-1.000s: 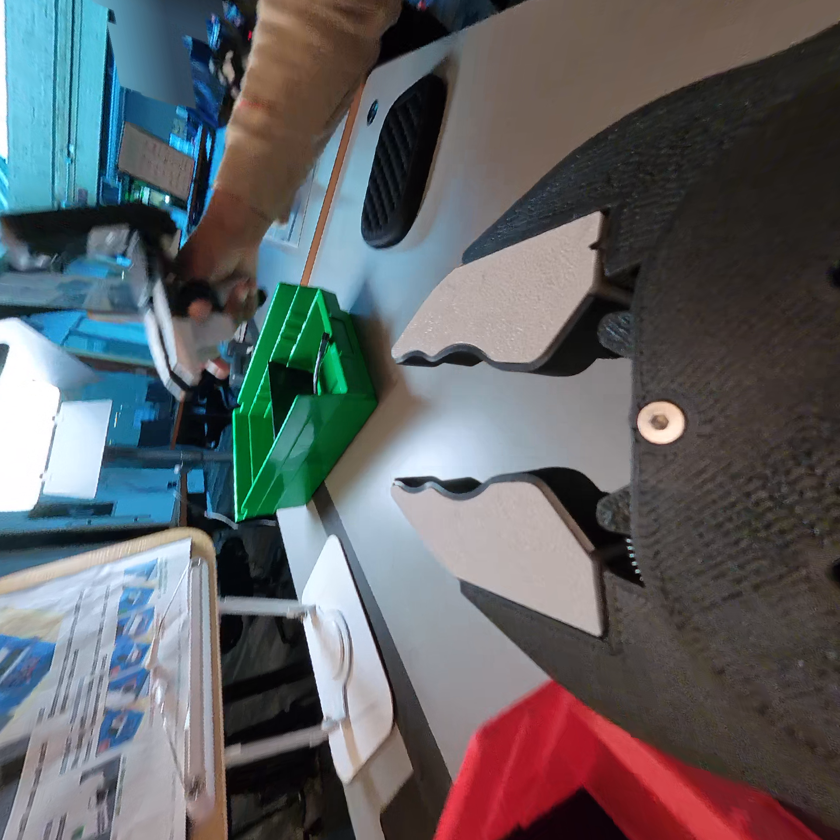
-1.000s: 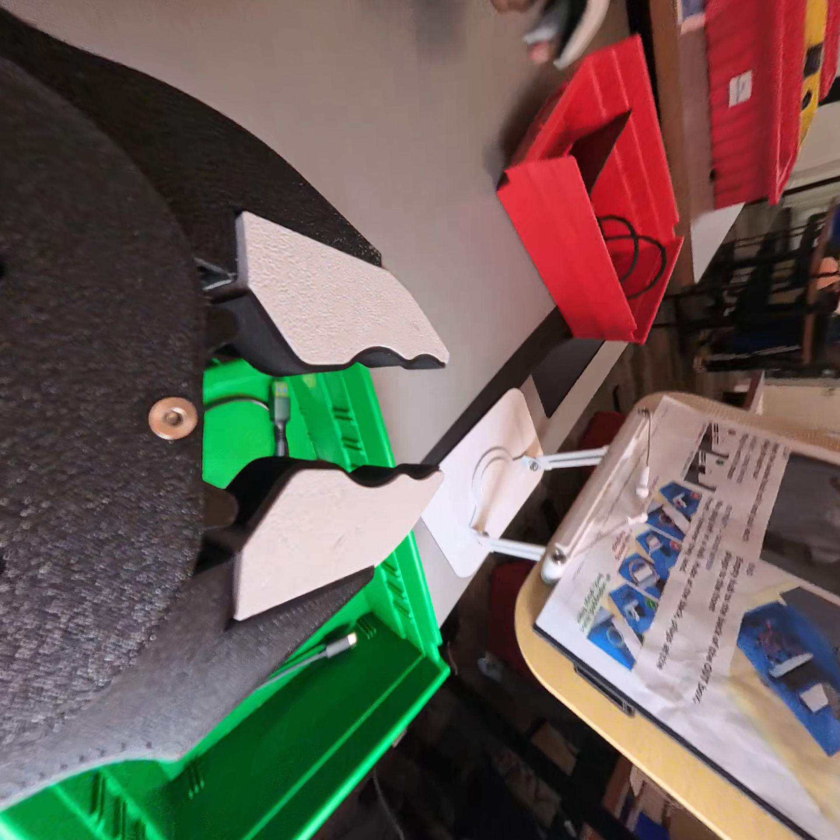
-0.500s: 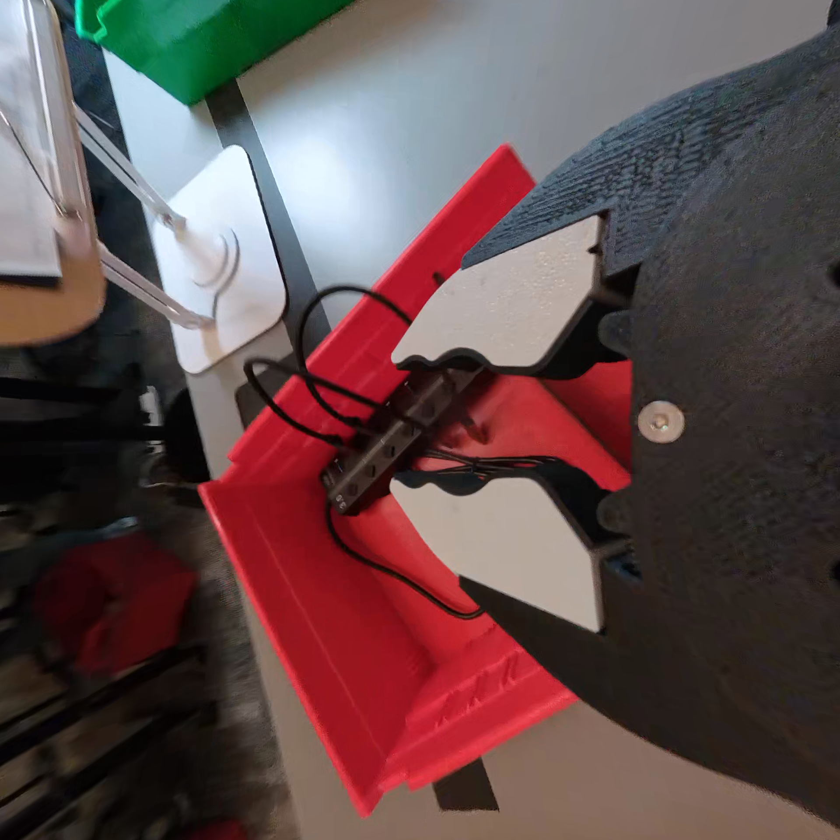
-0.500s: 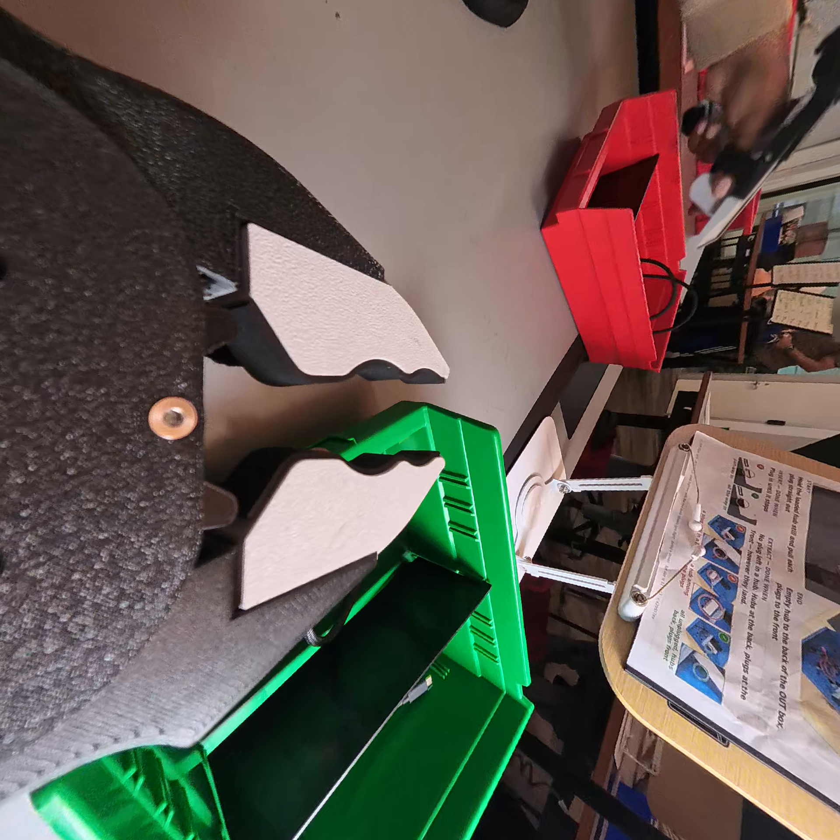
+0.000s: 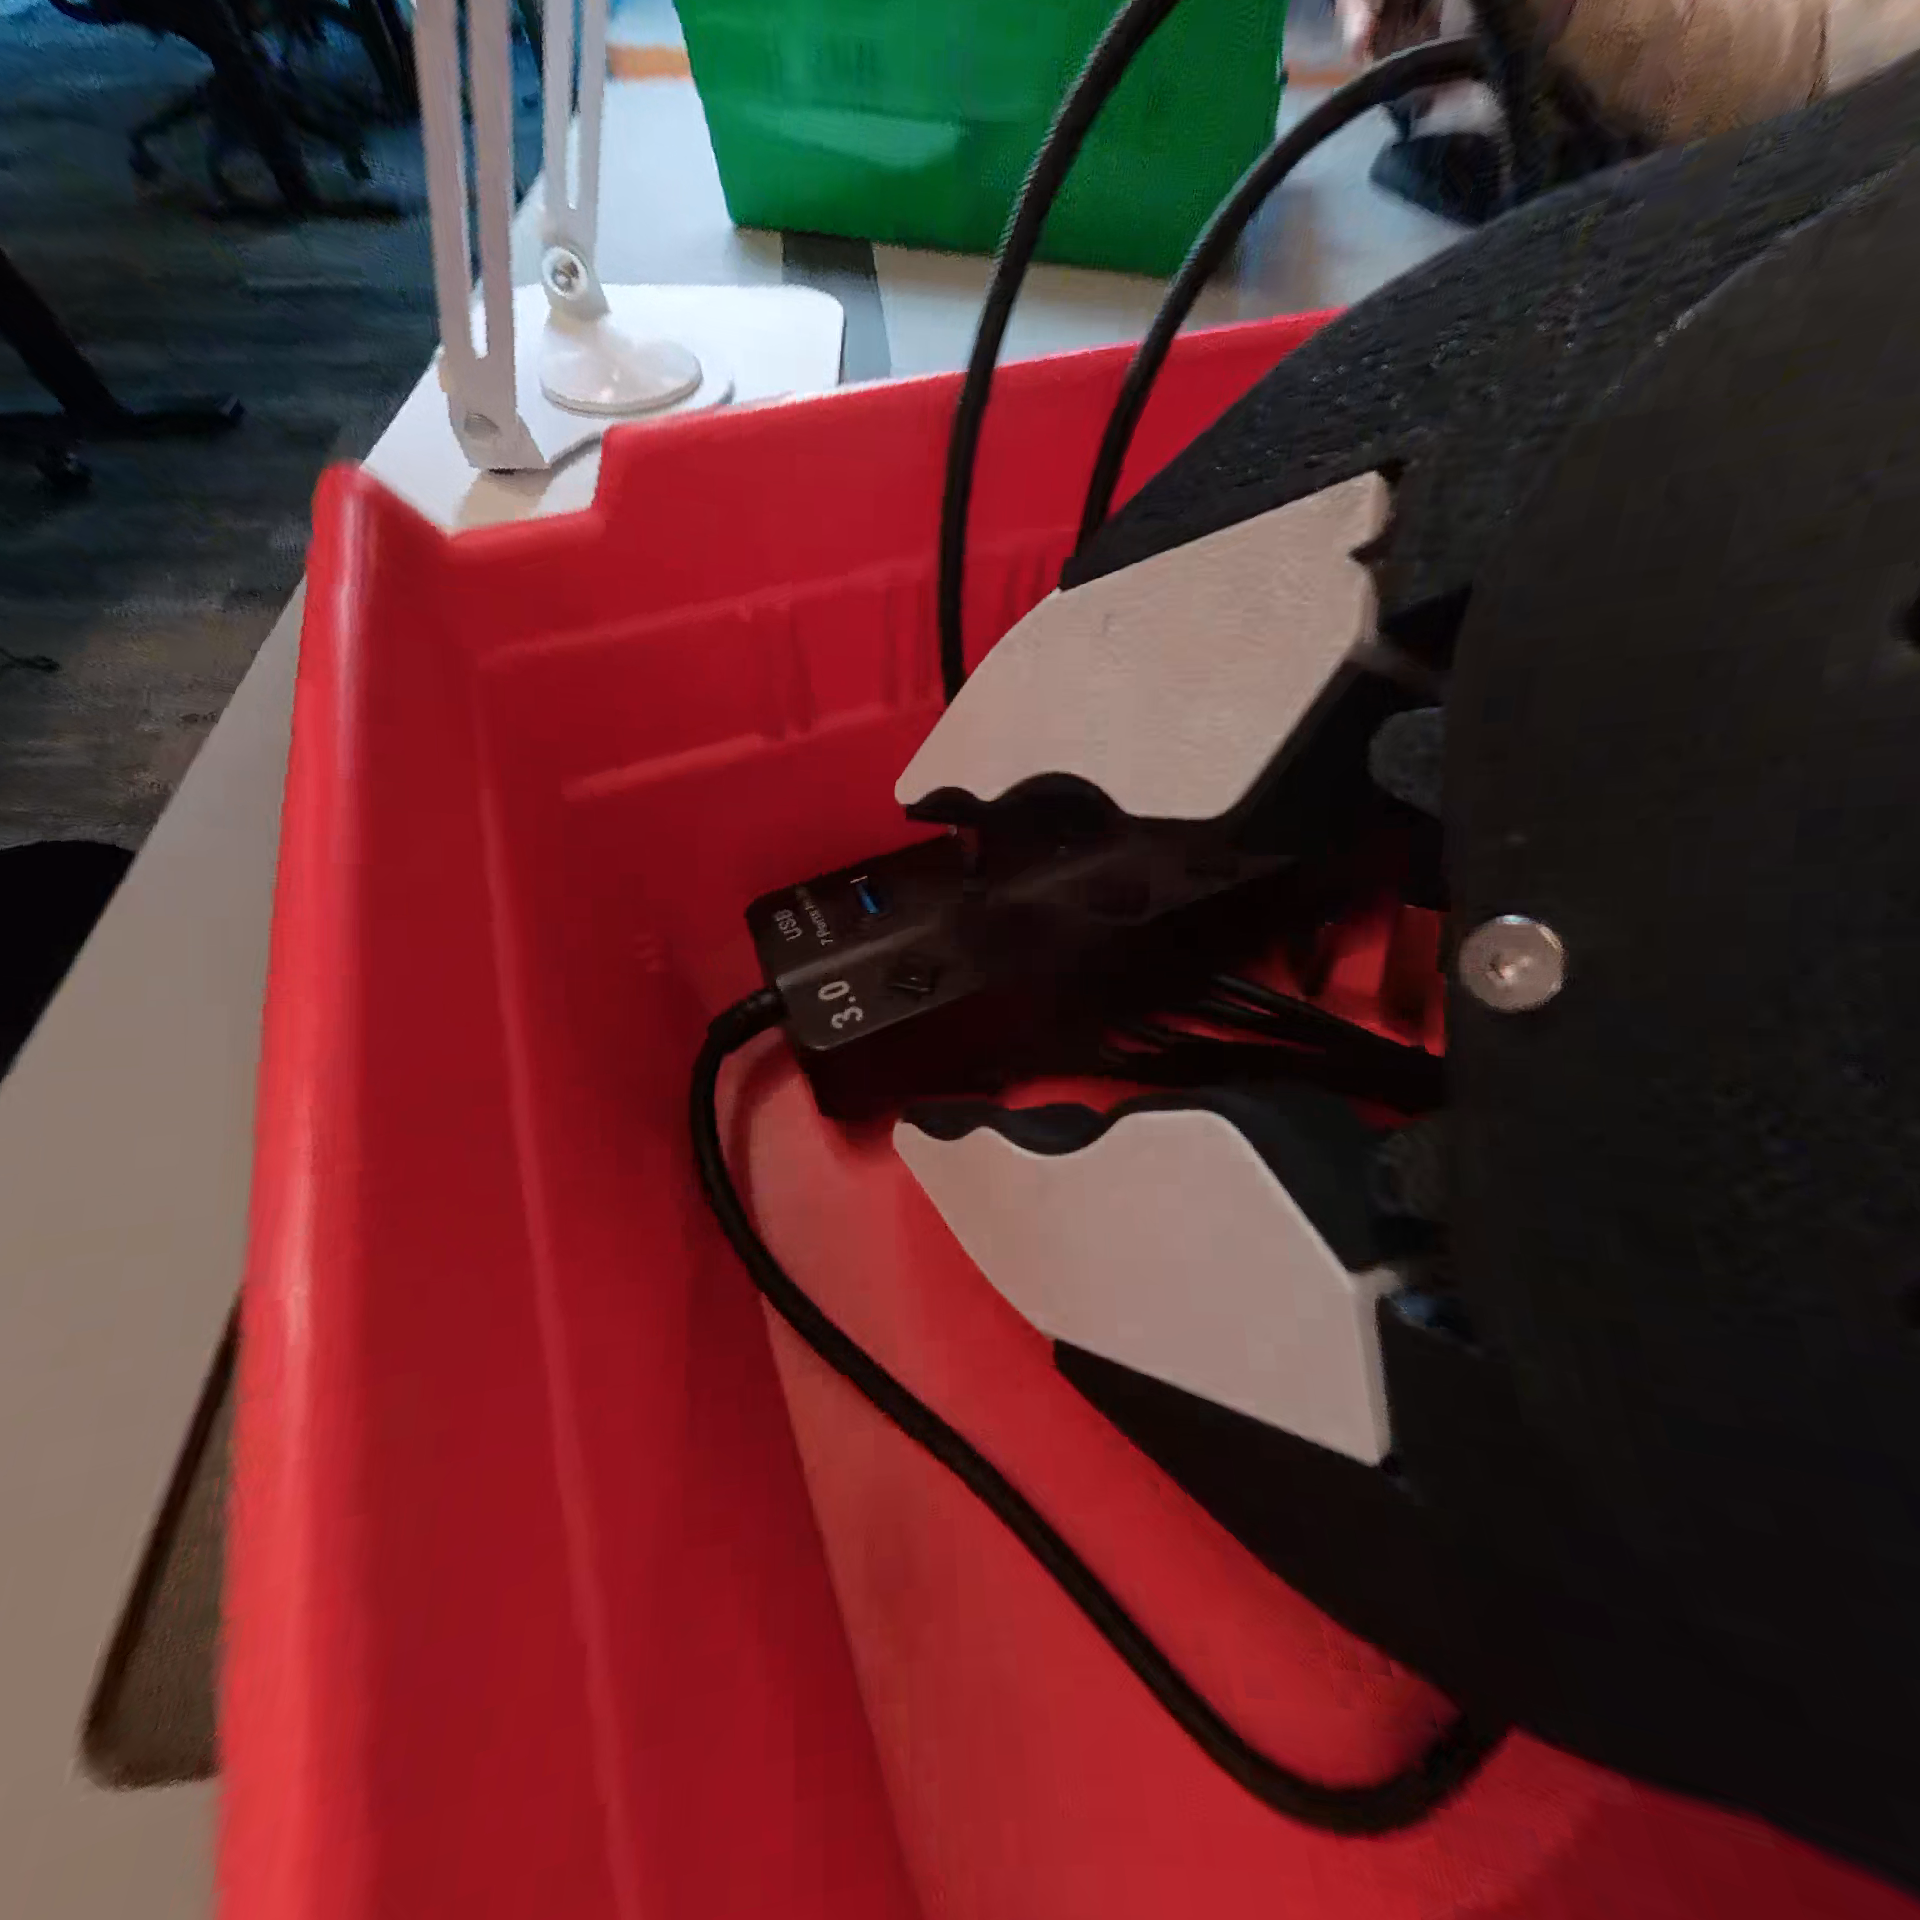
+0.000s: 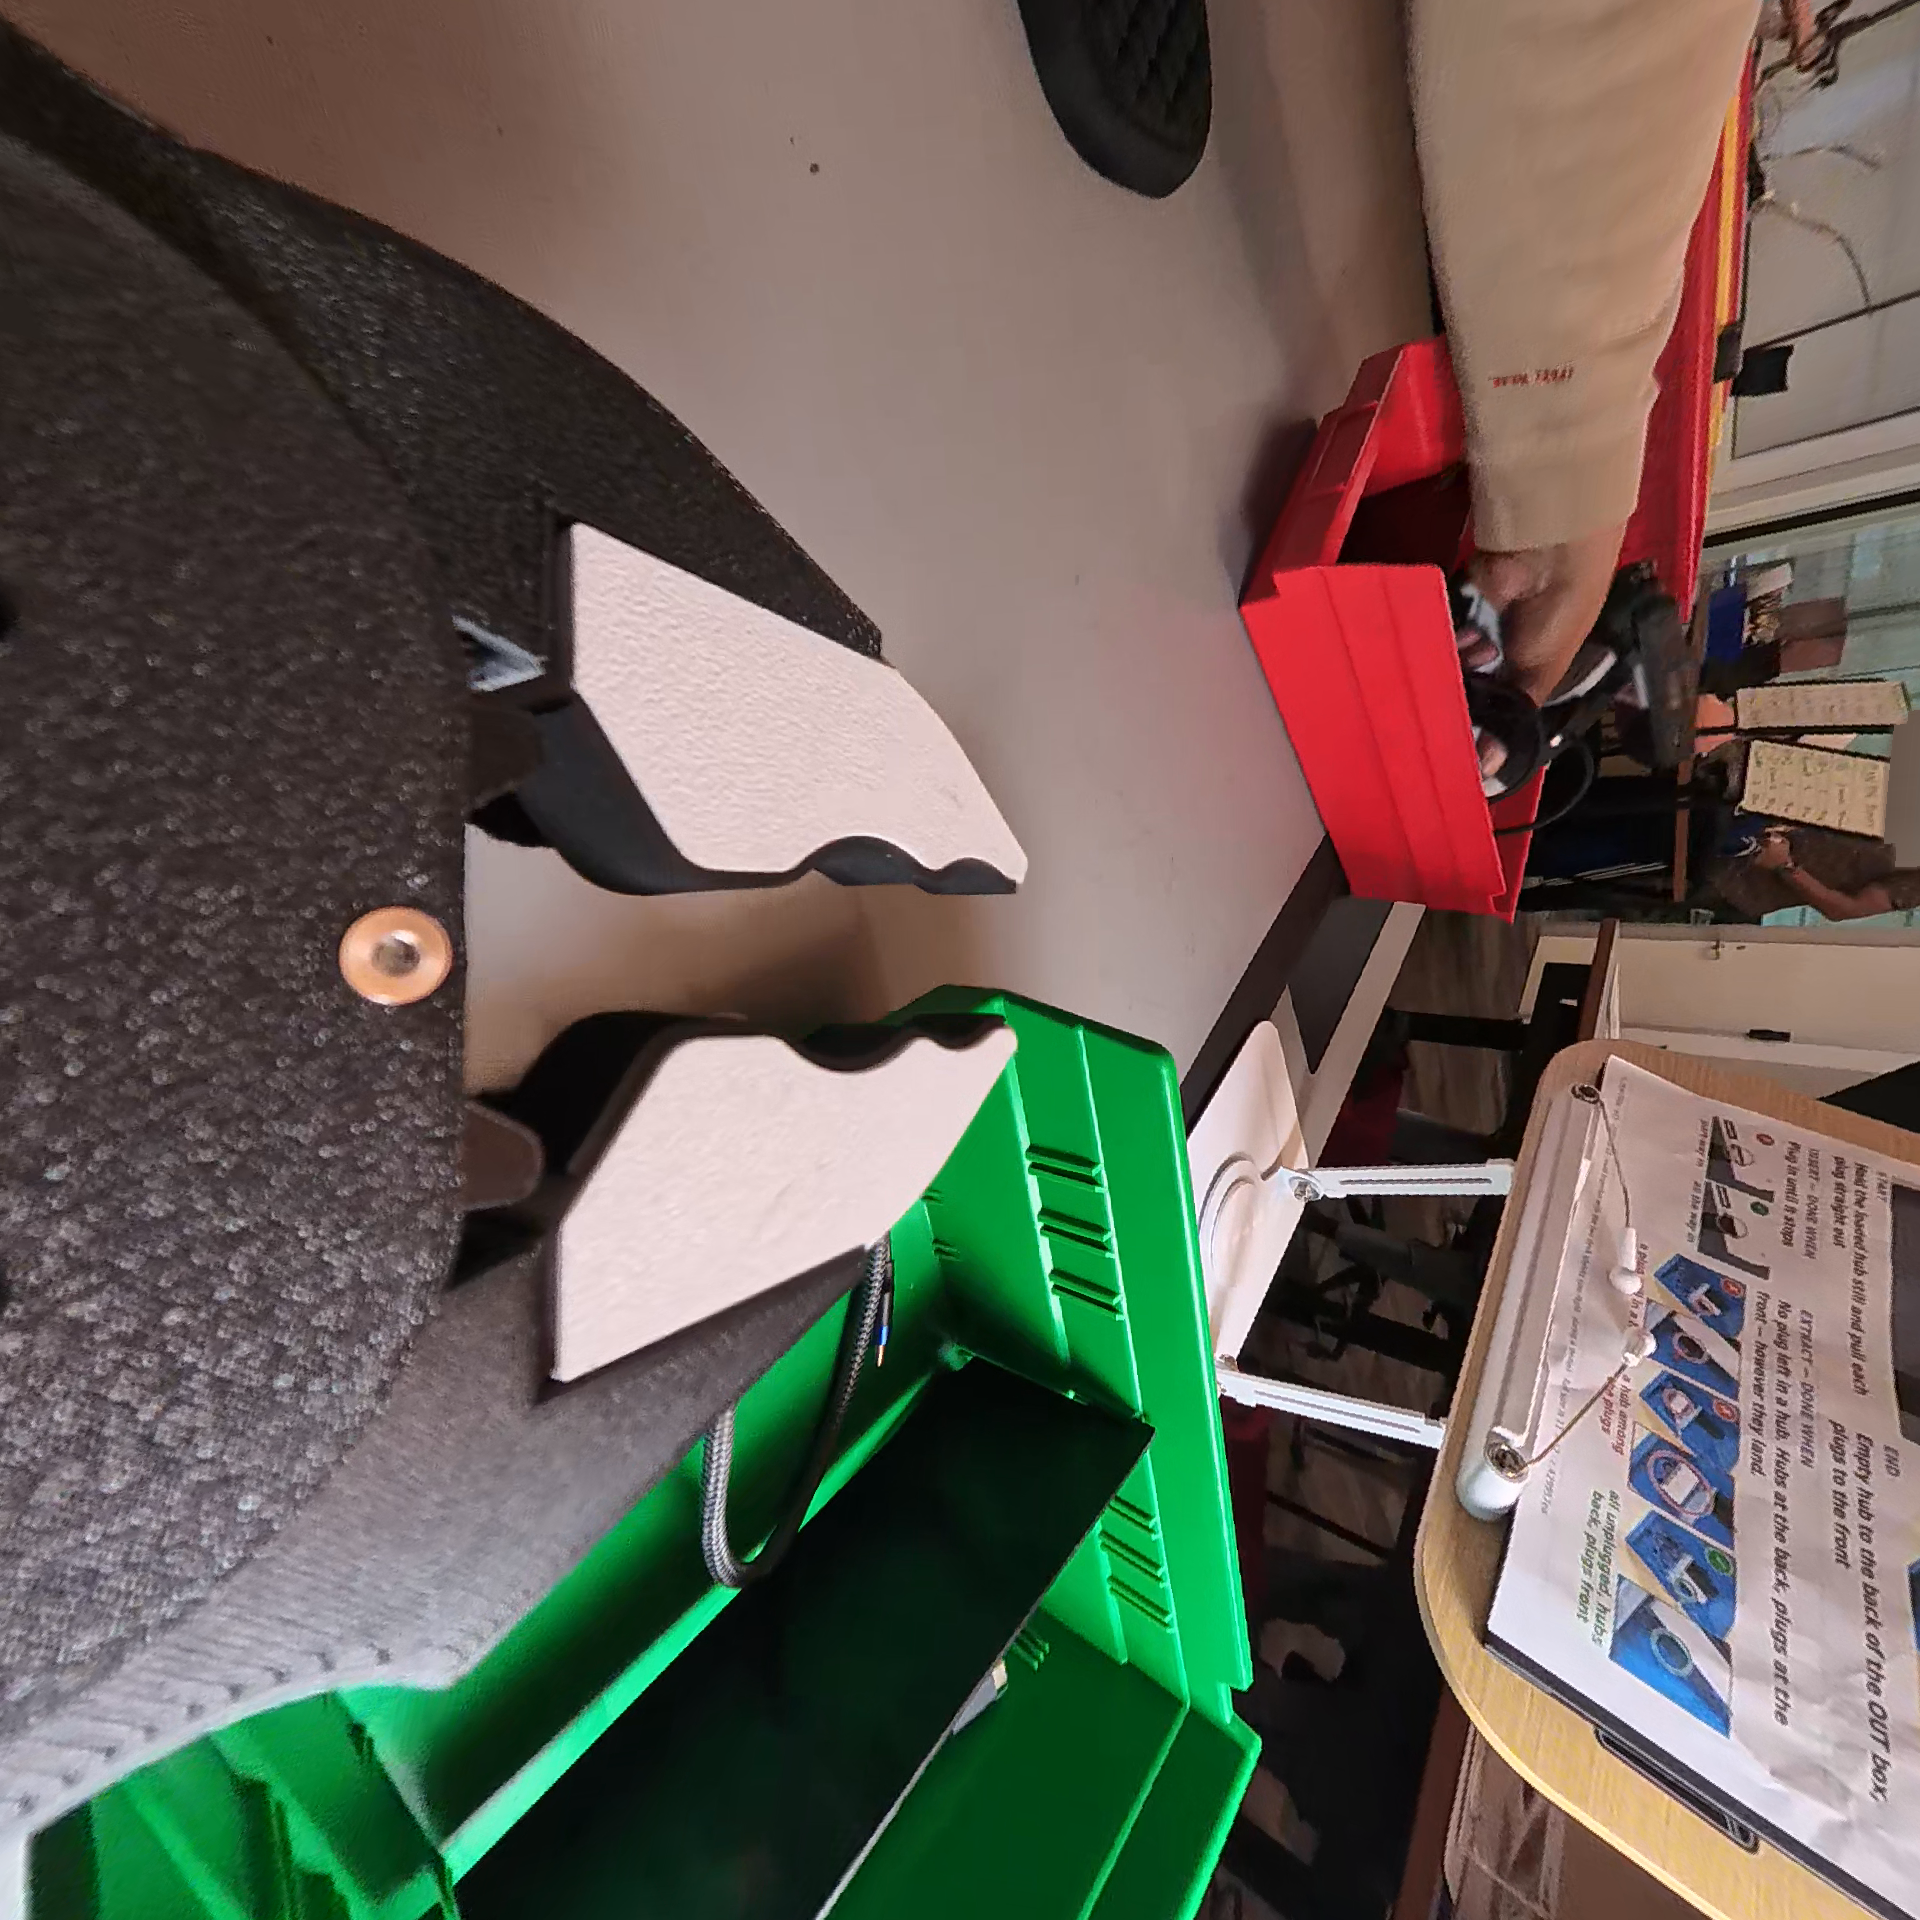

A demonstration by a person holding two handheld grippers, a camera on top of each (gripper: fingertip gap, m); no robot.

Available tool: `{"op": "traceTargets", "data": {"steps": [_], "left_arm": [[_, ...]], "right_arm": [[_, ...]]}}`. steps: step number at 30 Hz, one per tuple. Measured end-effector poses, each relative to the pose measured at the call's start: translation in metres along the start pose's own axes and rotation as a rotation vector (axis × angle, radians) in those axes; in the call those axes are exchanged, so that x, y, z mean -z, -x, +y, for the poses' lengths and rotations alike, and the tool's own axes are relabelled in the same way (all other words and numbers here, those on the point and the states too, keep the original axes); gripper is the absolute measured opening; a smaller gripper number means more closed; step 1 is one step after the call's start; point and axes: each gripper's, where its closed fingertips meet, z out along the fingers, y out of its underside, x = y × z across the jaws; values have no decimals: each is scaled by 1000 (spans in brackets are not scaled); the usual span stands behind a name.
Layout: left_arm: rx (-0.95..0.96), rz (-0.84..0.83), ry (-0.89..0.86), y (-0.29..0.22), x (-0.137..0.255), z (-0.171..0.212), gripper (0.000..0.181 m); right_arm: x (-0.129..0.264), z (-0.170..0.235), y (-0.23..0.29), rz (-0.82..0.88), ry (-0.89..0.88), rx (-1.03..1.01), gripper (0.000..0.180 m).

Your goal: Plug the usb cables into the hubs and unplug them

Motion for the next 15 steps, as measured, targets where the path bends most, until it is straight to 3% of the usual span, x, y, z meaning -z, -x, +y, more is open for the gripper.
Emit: {"op": "traceTargets", "data": {"steps": [3, 8, 12, 15], "left_arm": [[101, 93, 14, -1, -12, 0, 56], [169, 228, 37, -9, -18, 4, 44], [107, 269, 106, -21, -19, 14, 30], [49, 322, 45, -37, -9, 3, 26]], "right_arm": [[1, 2, 2, -14, 5, -4, 20], [-1, 2, 5, -46, 3, -30, 20], [-2, 4, 8, -56, 15, -20, 19], [-1, 5, 6, -49, 14, -19, 19]]}}
